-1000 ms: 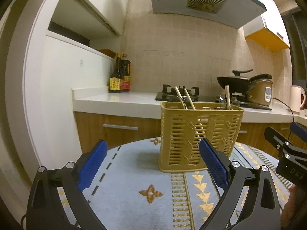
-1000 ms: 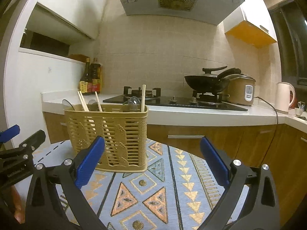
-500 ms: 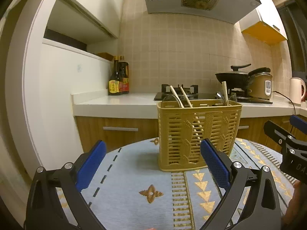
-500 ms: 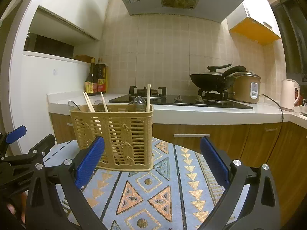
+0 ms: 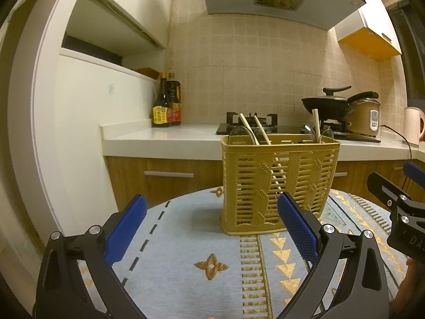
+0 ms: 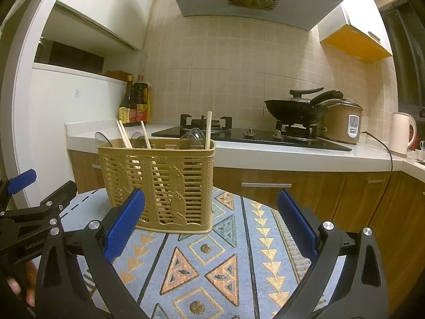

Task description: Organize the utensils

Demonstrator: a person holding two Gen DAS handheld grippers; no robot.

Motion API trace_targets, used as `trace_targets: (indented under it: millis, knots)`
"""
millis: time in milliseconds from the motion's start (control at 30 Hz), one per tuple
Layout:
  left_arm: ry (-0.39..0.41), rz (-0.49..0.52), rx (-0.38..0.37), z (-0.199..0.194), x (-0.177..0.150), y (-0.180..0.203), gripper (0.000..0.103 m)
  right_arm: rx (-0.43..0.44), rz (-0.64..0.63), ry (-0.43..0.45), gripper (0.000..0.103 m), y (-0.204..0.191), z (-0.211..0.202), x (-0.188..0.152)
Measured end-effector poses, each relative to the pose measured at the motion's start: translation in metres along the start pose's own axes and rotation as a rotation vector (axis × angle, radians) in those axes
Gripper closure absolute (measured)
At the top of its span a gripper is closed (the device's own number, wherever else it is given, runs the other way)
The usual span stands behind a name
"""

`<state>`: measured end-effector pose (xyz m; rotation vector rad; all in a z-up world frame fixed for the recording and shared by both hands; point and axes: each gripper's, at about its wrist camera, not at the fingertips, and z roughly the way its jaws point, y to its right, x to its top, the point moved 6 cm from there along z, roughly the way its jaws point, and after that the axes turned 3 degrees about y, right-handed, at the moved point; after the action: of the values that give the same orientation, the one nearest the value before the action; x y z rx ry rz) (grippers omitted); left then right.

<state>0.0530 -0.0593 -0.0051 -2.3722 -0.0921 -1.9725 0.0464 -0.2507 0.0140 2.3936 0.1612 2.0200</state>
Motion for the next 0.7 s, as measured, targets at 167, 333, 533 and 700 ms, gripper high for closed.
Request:
trace_targets:
  millis: [167, 333, 533, 700]
  knots:
    - [0.001, 0.007, 0.001, -0.0003, 0.0000, 0.0017, 0.008, 0.002, -0.003, -0.010, 0.008, -0.0003, 0.0019, -0.0009]
    - [0.005, 0.009, 0.004, -0.0015, -0.0002, 0.0013, 0.008, 0.000, 0.004, -0.012, 0.008, 0.0010, 0.0036, -0.0006]
    - [-0.013, 0.008, -0.004, 0.0022, -0.0013, 0.0016, 0.008, -0.010, 0.019, -0.008, 0.008, 0.0053, 0.0038, 0.0009]
    - [-0.017, 0.009, -0.006, 0.0046, -0.0014, 0.0018, 0.008, -0.010, 0.017, -0.007, 0.008, 0.0049, 0.0025, 0.0010]
